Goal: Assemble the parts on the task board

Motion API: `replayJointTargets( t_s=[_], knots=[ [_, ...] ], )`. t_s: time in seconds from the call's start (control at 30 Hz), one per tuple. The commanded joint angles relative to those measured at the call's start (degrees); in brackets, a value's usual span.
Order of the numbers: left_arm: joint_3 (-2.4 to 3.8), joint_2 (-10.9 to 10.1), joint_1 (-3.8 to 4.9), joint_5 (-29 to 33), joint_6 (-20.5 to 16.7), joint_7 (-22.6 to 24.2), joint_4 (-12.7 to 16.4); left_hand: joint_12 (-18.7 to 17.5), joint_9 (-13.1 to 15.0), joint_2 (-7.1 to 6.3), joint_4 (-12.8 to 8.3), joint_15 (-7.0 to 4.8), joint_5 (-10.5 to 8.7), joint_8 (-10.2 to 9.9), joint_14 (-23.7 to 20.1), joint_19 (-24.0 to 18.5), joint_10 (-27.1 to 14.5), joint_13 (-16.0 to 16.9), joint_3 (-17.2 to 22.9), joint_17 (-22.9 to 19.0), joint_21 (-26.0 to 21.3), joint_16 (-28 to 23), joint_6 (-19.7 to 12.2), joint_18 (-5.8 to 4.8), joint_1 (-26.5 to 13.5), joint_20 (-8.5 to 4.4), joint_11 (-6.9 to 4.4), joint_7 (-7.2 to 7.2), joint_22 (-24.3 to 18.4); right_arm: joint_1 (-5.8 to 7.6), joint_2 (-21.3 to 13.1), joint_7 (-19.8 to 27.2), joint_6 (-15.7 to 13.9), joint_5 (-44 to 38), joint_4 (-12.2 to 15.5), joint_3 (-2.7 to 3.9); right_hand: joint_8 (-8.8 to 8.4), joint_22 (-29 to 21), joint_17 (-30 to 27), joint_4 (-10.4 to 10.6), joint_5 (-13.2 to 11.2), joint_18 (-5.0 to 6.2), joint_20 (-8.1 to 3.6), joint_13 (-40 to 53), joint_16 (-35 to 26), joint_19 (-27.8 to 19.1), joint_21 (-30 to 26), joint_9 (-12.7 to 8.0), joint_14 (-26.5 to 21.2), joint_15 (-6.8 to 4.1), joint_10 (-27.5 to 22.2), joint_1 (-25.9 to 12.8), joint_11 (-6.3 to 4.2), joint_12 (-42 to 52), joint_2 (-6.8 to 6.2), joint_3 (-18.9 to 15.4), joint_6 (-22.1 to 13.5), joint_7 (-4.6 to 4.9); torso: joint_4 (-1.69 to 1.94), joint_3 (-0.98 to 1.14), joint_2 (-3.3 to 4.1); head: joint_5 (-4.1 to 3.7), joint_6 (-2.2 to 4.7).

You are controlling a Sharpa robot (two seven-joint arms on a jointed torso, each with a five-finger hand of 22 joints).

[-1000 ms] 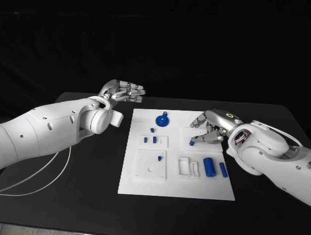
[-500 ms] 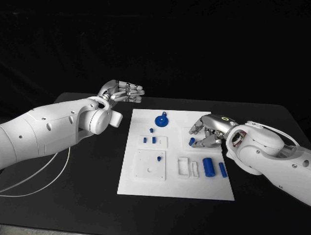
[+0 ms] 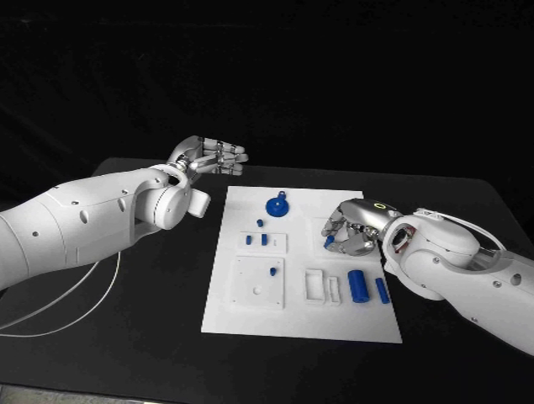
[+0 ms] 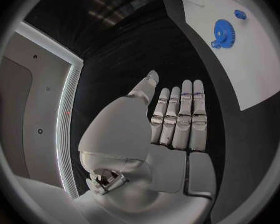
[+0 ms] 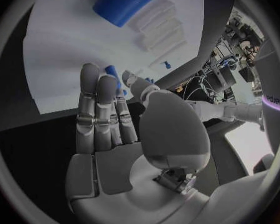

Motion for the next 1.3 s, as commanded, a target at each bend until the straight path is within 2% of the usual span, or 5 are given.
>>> replayJointTargets(
  t_s=[0.03, 0.2, 0.63, 1.03, 1.3],
  knots=[
    [0.05, 0.1, 0.04, 0.3, 0.6, 0.4, 0.0, 0.0, -0.1, 0.22, 0.0, 0.12, -0.14, -0.1, -0.3, 0.1, -0.5, 0.0, -0.3, 0.0, 0.2, -0.2, 0.3, -0.51, 0.1, 0.29, -0.03, 0.19, -0.1, -0.03, 0.2, 0.1, 0.9, -1.2, -0.2, -0.16, -0.22, 0.4, 0.2, -0.3, -0.5, -0.59, -0.54, 0.0, 0.4, 2.0, 0.6, 0.0, 0.3, -0.09, 1.2, -0.5, -0.13, 0.1, 0.07, 2.7, 0.9, 0.15, 0.02, 0.01, -0.01, -0.02, -0.07],
    [0.05, 0.1, 0.04, 0.3, 0.6, 0.3, 0.0, 0.0, -0.1, 0.22, 0.0, 0.19, -0.12, 0.0, -0.5, 0.0, -0.6, 0.0, -0.4, 0.0, 0.2, -0.2, 0.4, -0.52, 0.1, 0.34, 0.00, 0.16, -0.1, -0.03, 0.5, -0.2, 0.7, -2.0, -0.4, -0.42, -0.15, 1.1, 0.5, -0.6, -0.7, -0.97, -0.83, 0.0, 0.7, 1.8, 1.1, 0.0, 0.2, -0.32, 3.1, -0.3, -0.67, 0.2, 0.87, 5.1, 2.4, 0.07, -0.01, 0.03, -0.01, 0.04, -0.19],
    [0.05, 0.1, 0.04, 0.3, 0.5, 0.2, 0.0, 0.0, -0.1, 0.21, 0.0, 0.23, -0.12, -0.1, -0.6, 0.0, -0.6, 0.0, -0.3, 0.0, 0.2, -0.2, 0.3, -0.50, 0.1, 0.39, 0.02, 0.19, -0.2, -0.03, 1.0, -0.8, -0.4, -4.2, -1.0, -0.90, -0.16, 1.8, 0.7, -1.3, -0.7, -1.28, -1.13, 0.0, 0.8, 1.7, 1.4, 0.0, 0.2, -0.56, 4.2, 0.1, -1.02, 0.2, 1.52, 5.6, 3.4, -0.11, -0.05, 0.02, -0.03, -0.03, -0.40],
    [0.05, 0.1, 0.04, 0.3, 0.6, 0.1, 0.0, 0.0, -0.1, 0.25, 0.1, 0.28, -0.14, 0.0, -0.8, -0.1, -0.8, 0.0, -0.3, 0.0, 0.2, -0.2, 0.3, -0.47, 0.1, 0.45, 0.06, 0.20, -0.3, -0.04, 1.2, 0.5, -6.8, -5.6, -0.5, -1.04, -0.08, 4.2, 1.0, -3.2, -0.7, -1.58, -2.18, 0.2, 1.0, 1.3, 2.7, 0.3, 0.2, -1.62, 9.1, 0.7, -2.33, 0.3, 3.15, 9.4, 6.8, -0.96, -0.02, 0.04, -0.04, 0.08, -0.49],
    [0.05, 0.3, 0.03, 0.3, 0.8, 0.1, -0.4, 0.0, -0.1, 0.25, 0.3, 0.30, -0.53, -0.1, -0.8, -0.1, -0.8, 0.0, -0.5, 0.0, 0.2, -0.2, 0.3, -0.48, -0.1, 0.48, 0.07, 0.19, -0.3, -0.01, 0.6, 0.9, -9.7, -5.8, 2.2, -0.03, -0.09, 4.8, 1.1, -3.0, -0.8, -1.86, -2.49, 0.2, 0.7, 1.2, 2.6, 0.4, 0.3, -1.84, 9.9, 1.4, -2.53, 0.3, 3.34, 9.3, 7.3, -1.15, -0.07, 0.02, -0.10, 0.08, -0.67]
  ],
)
